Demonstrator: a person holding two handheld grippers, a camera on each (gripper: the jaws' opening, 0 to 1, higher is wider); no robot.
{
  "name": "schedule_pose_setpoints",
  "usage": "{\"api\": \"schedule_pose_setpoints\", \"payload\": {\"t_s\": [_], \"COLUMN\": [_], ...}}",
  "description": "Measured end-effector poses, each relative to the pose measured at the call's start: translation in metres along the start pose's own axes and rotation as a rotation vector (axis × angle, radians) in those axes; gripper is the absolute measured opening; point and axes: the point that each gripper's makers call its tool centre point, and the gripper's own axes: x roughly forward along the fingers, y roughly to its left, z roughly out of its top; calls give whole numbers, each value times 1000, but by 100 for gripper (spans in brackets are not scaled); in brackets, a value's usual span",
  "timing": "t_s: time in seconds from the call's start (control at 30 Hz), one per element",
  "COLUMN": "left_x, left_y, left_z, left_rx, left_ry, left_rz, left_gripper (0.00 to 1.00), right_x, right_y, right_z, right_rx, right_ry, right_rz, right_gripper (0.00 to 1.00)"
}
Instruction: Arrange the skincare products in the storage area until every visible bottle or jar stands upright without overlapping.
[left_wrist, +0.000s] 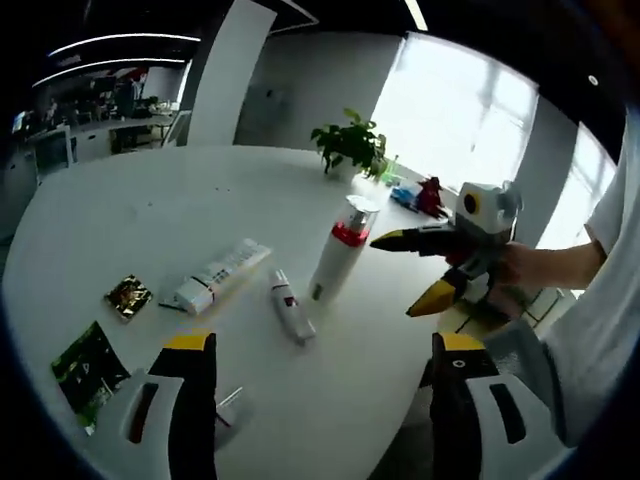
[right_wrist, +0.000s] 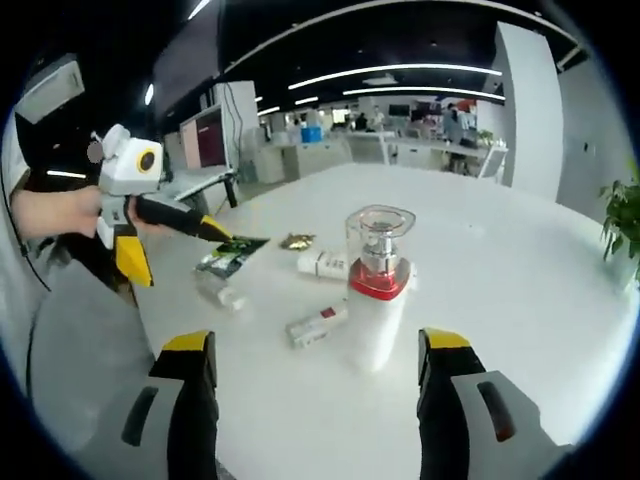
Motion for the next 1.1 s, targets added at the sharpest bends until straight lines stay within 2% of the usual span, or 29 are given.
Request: {"api": "schedule_pose_setpoints", "payload": {"t_s": [0.27, 0.4, 0.6, 0.7, 0.87, 1.1], "left_x": [-30, -48, -73, -86, -100, -112], "left_y": [6, 12, 15, 22, 23, 19], "left_z": [-24, -31, -40, -47, -58, -62], "left_rx": [-39, -90, -113, -126, -156, -157], "left_ry": [22, 6, -10, -21, -22, -34], "left_rz": [19, 42, 75, 113, 159, 194], "left_gripper": [86, 89, 91, 92, 94, 95], "right_x": [-7, -11, -15, -17, -20, -32], "right_y": [16, 24, 34, 42, 55, 65], "right_z": [-1, -2, -6, -10, -16, -21], "right_rx": [38, 50, 84, 108, 113, 127], "right_ry": [11, 15, 21, 25, 34, 28], "right_rz": [-35, -47, -65, -64, -50, -37], "right_gripper": [84, 85, 86, 87, 88, 92]}}
